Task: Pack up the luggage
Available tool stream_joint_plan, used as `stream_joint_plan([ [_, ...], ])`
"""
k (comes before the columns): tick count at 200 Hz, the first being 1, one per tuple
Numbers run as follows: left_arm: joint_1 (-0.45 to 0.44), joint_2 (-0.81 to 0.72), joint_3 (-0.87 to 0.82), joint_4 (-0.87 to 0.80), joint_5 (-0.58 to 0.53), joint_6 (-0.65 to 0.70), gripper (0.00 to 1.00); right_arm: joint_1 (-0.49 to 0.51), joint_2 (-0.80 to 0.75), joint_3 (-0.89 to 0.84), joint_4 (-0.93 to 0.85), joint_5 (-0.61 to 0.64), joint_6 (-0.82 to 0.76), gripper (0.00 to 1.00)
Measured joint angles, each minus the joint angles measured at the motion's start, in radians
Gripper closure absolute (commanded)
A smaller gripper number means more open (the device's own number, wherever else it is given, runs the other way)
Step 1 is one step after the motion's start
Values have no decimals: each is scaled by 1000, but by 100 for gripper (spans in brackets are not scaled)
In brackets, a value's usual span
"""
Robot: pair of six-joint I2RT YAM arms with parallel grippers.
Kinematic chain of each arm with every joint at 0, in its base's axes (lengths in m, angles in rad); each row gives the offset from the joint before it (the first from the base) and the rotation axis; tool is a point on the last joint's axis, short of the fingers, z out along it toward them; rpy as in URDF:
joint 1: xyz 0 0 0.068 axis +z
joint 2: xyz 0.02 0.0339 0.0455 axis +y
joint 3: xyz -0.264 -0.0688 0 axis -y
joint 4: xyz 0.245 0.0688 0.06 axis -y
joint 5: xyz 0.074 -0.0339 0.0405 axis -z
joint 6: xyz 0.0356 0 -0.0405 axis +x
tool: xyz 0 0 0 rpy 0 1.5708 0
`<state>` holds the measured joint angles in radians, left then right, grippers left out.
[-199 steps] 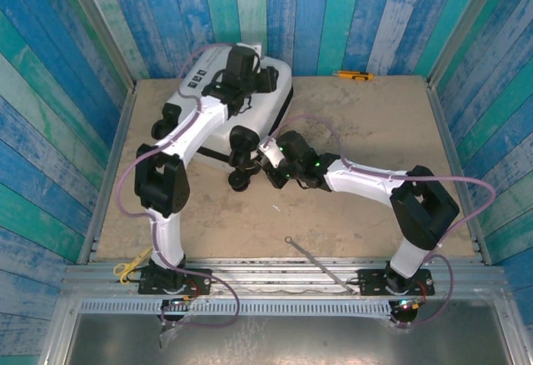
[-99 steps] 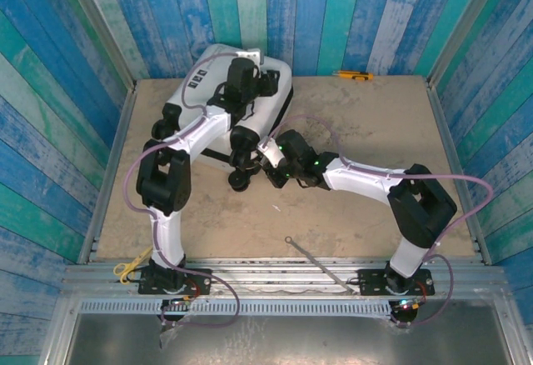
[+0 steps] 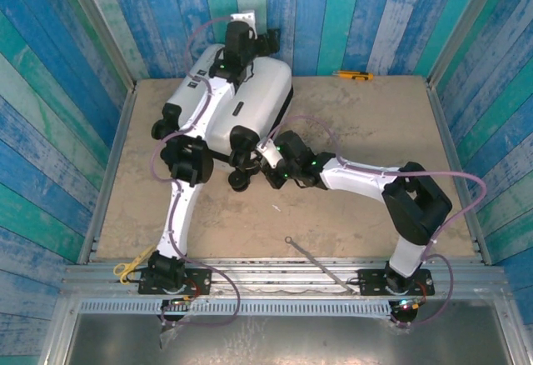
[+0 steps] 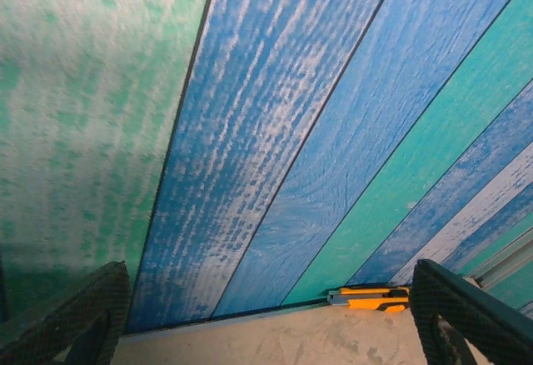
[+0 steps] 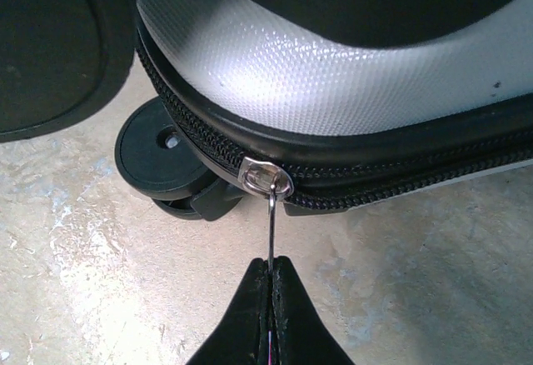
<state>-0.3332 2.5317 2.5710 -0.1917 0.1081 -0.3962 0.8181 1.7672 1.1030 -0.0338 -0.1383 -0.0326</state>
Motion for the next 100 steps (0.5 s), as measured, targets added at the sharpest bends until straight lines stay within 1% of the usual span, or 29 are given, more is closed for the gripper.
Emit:
stream_joint_plan([
  [14, 0, 40, 2, 14, 7, -31, 12, 13, 8, 4, 1, 8, 13, 100],
  [24, 0, 65, 17, 56, 3, -32, 16, 21, 12, 5, 6, 19, 21, 100],
  [31, 0, 68, 27, 54, 3, -48, 19, 26, 13, 5, 7, 26, 28, 100],
  [43, 1, 75, 46, 30, -1, -71, 25, 33, 13, 5, 8, 36, 36, 100],
  [64, 6, 86, 78, -31, -22, -67, 36, 43, 13, 5, 8, 57, 47, 100],
  [100, 10, 75, 85, -148, -70, -1, 42, 50, 0, 3, -1, 73, 53, 100],
])
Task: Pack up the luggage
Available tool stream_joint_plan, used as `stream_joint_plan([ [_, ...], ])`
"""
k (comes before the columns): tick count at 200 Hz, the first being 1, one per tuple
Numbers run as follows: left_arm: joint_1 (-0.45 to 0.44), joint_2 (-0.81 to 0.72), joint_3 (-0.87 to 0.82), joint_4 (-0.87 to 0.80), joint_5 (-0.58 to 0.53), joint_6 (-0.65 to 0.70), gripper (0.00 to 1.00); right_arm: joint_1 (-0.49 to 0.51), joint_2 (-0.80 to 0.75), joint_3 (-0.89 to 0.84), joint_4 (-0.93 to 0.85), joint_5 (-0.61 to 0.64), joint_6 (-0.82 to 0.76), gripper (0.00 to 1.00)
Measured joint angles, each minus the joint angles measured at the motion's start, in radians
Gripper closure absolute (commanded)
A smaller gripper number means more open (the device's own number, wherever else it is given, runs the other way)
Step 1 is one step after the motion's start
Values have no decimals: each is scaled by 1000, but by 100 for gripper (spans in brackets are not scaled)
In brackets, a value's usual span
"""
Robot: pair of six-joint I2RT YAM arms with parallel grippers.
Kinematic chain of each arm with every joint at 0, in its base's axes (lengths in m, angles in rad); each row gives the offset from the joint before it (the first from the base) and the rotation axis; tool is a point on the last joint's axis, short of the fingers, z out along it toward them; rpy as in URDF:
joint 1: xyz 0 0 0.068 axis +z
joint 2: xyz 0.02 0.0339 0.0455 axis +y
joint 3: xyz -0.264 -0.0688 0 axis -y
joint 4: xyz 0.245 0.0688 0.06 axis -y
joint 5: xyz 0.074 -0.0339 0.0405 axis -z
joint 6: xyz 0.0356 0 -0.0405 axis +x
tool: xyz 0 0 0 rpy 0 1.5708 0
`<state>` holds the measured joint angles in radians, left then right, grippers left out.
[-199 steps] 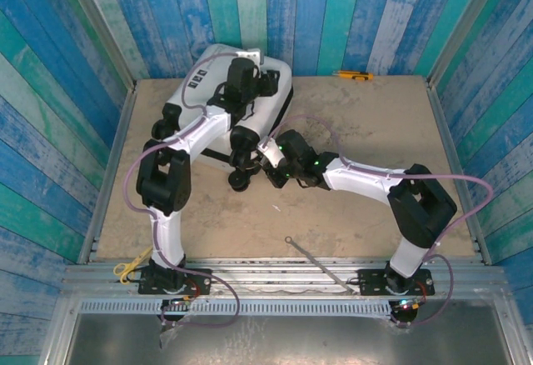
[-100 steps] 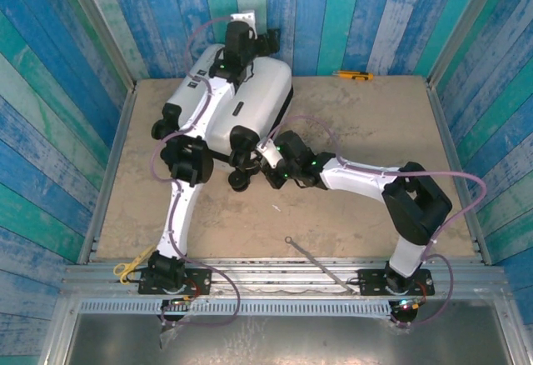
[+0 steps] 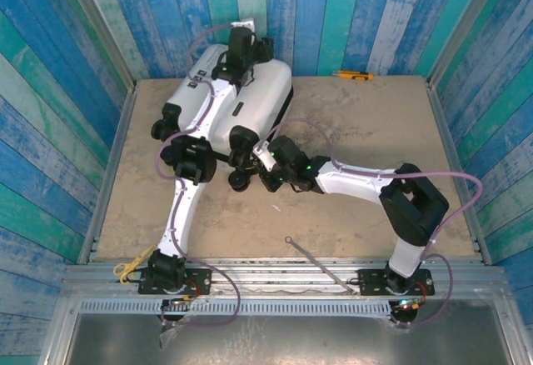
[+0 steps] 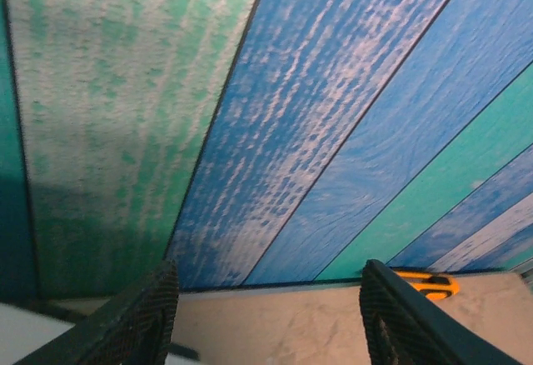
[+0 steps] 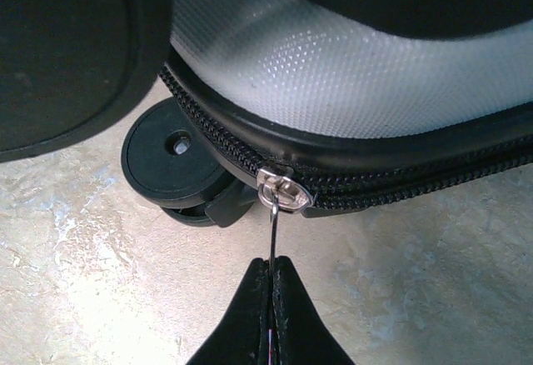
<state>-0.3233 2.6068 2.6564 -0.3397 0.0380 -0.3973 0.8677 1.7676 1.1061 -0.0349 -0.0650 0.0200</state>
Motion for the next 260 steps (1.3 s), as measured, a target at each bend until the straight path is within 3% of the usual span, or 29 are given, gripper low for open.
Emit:
stream_joint_plan([
  [28, 3, -18, 3, -102, -3, 54, 45, 2, -19, -10, -3, 6, 0, 100],
  [77, -17, -69, -43, -192, -65, 164, 44, 2, -73, -56, 23, 8, 7, 100],
  [101, -29, -194, -244, -163, -89, 193, 49, 2, -108, -82, 44, 20, 6, 100],
  [145, -45, -637, -934, 68, -47, 196, 45, -15, -121, -111, 59, 26, -2, 100],
  [167, -51, -806, -1157, 128, -29, 179, 42, -37, -94, -110, 69, -13, -15, 100],
  [213, -97, -1036, -1387, 106, -56, 163, 28, -54, -64, -98, 73, -61, -40, 100],
  [260, -175, -1167, -1423, -90, -118, 137, 20, -57, -64, -98, 74, -70, -40, 100],
])
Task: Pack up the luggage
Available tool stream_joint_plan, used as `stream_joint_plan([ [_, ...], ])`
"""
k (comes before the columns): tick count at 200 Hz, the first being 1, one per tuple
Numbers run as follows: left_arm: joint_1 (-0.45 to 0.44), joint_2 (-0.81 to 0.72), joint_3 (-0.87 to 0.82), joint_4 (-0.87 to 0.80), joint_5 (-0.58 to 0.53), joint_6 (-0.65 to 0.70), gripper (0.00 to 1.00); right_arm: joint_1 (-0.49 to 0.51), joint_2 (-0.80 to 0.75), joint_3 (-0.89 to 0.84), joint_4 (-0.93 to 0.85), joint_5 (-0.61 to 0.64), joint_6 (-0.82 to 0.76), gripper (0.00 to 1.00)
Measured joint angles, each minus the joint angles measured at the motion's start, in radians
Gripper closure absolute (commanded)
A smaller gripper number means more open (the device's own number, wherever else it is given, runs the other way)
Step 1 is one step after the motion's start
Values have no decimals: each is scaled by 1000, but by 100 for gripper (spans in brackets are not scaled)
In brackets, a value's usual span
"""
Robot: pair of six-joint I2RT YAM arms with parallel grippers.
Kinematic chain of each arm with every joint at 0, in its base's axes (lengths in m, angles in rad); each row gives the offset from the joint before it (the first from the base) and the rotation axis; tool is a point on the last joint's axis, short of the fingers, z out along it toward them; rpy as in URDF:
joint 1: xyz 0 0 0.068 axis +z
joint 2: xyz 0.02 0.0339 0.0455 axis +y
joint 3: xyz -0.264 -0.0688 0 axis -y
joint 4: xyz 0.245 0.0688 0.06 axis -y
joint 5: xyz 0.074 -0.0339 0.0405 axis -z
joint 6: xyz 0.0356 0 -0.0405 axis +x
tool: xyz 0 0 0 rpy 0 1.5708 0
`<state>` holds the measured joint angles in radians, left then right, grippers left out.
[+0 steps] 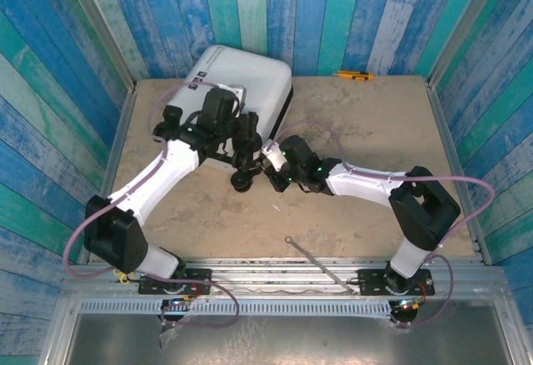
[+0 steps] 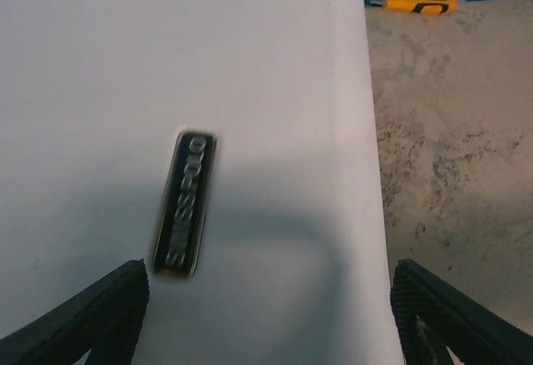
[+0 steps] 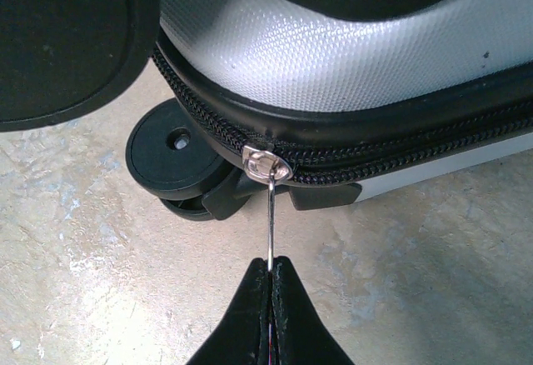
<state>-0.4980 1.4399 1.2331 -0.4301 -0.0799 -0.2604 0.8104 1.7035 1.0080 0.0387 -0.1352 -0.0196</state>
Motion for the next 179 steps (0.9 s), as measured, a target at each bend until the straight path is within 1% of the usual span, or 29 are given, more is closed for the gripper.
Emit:
stream_joint_plan([
  [16, -23, -34, 0, -77, -31, -8, 20, -1, 0, 0, 0, -1, 0, 100],
  [39, -41, -87, 0, -189, -68, -14, 25, -2, -1, 0, 0, -4, 3, 99],
  [69, -42, -114, 3, -311, -68, -13, 29, -2, -1, 0, 1, -5, 5, 100],
  [96, -55, -99, 27, -404, -56, 2, 28, -2, -1, 0, 2, -6, 8, 100],
  [138, -105, -13, 90, -437, -58, 21, 27, -3, -1, -10, 16, -8, 19, 100],
  [179, -117, 40, 108, -440, -65, 32, 29, -6, -8, -25, 39, -12, 23, 100],
])
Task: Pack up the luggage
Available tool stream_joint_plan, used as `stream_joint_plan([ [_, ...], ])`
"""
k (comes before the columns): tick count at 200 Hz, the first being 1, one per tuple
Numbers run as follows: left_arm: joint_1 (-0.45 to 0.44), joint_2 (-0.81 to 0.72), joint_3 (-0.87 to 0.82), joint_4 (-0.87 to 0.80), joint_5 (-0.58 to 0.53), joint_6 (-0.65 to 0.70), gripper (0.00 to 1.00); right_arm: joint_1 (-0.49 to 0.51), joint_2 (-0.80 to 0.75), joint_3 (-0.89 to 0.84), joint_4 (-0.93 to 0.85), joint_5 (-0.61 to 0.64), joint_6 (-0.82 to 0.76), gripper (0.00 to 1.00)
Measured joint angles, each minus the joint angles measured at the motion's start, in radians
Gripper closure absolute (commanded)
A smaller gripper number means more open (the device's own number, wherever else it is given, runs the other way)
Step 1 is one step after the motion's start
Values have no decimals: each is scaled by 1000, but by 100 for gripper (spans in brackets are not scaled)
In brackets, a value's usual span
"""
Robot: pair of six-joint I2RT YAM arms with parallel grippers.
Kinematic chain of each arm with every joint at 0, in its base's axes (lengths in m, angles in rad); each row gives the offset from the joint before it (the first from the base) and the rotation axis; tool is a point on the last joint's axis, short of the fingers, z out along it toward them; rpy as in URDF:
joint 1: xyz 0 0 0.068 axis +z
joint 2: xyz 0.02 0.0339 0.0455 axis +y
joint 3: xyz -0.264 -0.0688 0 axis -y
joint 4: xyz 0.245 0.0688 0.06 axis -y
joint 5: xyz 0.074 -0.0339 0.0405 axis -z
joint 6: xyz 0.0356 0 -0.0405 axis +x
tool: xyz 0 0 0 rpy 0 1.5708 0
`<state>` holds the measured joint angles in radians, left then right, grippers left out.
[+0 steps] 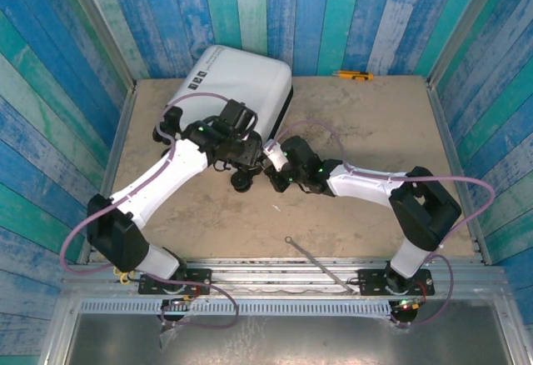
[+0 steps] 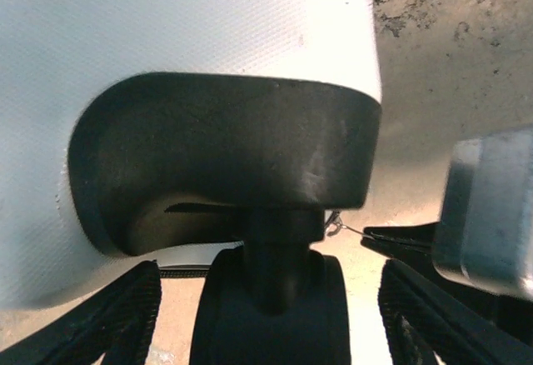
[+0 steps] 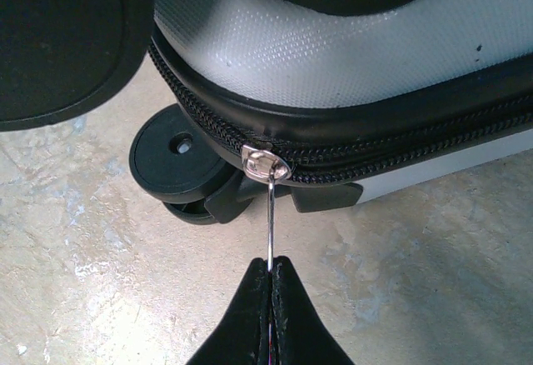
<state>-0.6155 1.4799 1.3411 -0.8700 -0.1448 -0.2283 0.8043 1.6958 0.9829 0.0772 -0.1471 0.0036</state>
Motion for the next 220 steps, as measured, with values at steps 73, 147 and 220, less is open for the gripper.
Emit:
stream_joint_plan([
  [73, -7, 47, -53, 54, -14, 6, 84, -22, -3, -12, 26, -37, 0, 100],
  [147, -2, -187, -301, 256, 35, -3, 100, -25, -3, -11, 6, -76, -31, 100],
  [220, -14, -248, -287, 86, 34, -13, 100, -12, -43, -11, -72, -92, -94, 100],
])
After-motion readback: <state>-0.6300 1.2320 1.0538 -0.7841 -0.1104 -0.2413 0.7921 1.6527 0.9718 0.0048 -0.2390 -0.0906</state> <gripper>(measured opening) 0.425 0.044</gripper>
